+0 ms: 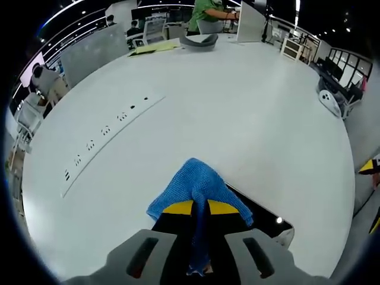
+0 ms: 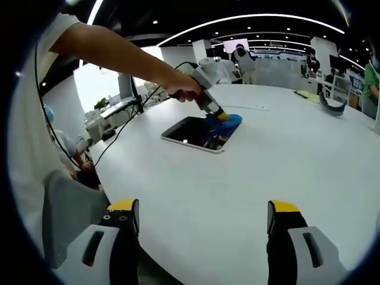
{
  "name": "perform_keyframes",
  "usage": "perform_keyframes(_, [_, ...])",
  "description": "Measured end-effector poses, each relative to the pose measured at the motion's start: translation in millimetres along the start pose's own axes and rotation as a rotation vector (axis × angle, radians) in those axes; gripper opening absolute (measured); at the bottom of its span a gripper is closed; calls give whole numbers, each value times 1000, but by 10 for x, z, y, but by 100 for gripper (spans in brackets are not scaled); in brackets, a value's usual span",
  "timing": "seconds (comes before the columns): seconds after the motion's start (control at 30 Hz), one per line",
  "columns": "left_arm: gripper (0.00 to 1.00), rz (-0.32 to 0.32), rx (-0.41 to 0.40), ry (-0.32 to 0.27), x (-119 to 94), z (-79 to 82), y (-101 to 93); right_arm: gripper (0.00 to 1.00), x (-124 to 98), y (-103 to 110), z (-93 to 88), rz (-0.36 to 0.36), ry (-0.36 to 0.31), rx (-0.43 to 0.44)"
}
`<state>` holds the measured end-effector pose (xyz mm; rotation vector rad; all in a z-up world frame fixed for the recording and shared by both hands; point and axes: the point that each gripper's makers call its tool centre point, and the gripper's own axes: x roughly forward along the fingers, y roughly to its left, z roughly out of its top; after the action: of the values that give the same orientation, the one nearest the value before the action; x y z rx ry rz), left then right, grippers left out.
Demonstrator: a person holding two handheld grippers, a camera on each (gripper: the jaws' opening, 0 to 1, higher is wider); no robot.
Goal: Wipe the mirror surface with the cleaning cloth until all visible marks leave the cleaned area.
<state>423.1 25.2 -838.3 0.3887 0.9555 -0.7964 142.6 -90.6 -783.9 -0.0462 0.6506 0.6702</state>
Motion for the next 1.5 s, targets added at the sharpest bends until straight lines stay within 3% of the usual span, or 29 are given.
perform_keyframes(0.57, [5, -14, -31, -12, 20, 25, -80, 87, -8, 41, -27, 10, 10, 6])
perform_keyframes(1.5, [5, -46, 13, 10, -15, -59, -288, 87, -19, 56, 19, 9, -1, -6])
